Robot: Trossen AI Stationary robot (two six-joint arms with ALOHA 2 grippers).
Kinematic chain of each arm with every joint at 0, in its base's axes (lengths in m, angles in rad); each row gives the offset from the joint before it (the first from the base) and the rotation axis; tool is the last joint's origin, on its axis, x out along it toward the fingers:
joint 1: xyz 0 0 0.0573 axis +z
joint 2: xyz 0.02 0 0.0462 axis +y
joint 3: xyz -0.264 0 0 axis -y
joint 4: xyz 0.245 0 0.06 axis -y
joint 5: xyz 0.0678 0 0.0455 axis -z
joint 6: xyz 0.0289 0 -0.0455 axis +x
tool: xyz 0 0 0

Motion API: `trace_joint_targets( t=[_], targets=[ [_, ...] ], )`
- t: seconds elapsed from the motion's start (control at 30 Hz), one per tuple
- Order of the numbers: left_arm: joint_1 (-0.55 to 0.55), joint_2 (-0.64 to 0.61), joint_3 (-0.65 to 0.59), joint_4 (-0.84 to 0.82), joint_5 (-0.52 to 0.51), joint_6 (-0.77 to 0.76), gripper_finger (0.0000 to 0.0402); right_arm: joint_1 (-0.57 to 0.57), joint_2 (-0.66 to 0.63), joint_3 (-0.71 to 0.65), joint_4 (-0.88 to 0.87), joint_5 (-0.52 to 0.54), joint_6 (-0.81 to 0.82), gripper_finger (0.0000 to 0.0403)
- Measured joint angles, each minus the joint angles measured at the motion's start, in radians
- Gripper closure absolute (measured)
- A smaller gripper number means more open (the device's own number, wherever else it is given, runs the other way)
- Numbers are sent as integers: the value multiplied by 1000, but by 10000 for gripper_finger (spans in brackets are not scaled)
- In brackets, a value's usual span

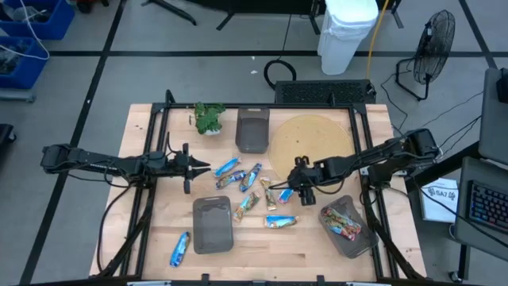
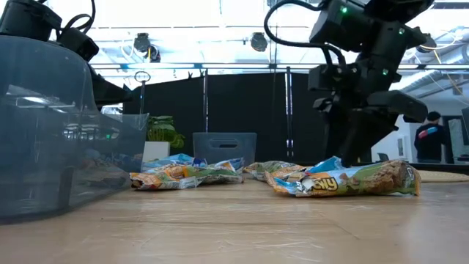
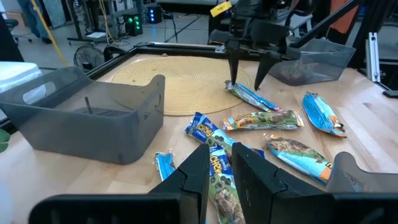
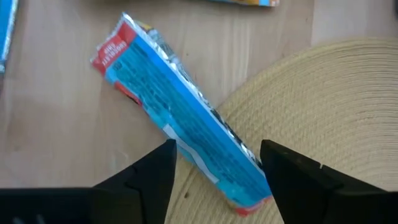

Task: Pick and place Granola Bars by type
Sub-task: Put the red granola bar into the bottom right black bin

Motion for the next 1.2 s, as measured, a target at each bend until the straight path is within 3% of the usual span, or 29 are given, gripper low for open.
trace_joint_targets(
  t=[0.63, 0.83, 1.03, 1.2],
  targets=[
    [0, 0, 0, 2, 0, 0, 327, -2, 0, -39, 24, 40, 101, 194],
    [0, 0, 0, 2, 0, 0, 327, -18, 0, -39, 24, 54, 123, 226],
    [0, 0, 0, 2, 0, 0, 327, -35, 0, -39, 23, -24, 126, 269],
    [0, 0, 0, 2, 0, 0, 327, -40, 0, -39, 24, -23, 130, 308]
  ],
)
